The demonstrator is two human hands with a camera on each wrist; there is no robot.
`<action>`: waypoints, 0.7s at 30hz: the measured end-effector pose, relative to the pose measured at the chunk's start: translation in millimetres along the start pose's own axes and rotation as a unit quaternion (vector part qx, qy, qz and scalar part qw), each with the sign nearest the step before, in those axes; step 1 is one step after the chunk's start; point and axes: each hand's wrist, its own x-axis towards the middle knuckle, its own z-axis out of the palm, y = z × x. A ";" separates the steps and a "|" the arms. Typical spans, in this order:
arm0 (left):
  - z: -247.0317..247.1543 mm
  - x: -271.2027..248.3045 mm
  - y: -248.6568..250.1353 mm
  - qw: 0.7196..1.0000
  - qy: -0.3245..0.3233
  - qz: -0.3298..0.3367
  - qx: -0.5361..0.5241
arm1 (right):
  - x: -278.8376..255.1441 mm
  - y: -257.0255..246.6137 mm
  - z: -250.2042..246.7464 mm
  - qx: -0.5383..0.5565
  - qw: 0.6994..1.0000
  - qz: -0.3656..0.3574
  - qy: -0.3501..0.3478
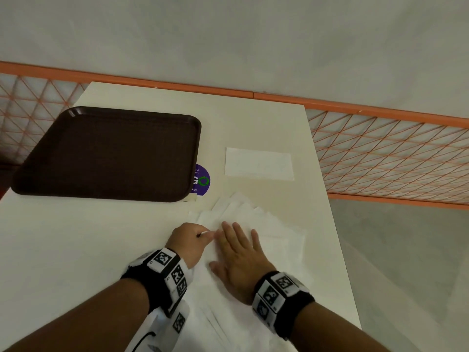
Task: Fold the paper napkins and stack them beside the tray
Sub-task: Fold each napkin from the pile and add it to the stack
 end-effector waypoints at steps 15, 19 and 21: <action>1.7 3.1 -5.3 1.000 0.003 -0.007 0.003 | -47.5 82.3 20.8 0.024 0.990 0.138 0.003; -5.6 -10.6 4.0 0.998 0.022 0.052 -0.008 | -35.8 81.8 12.2 0.069 0.984 0.150 0.072; -14.0 -19.9 10.1 0.995 0.019 0.095 -0.023 | -30.4 83.1 2.8 0.112 0.979 0.154 0.079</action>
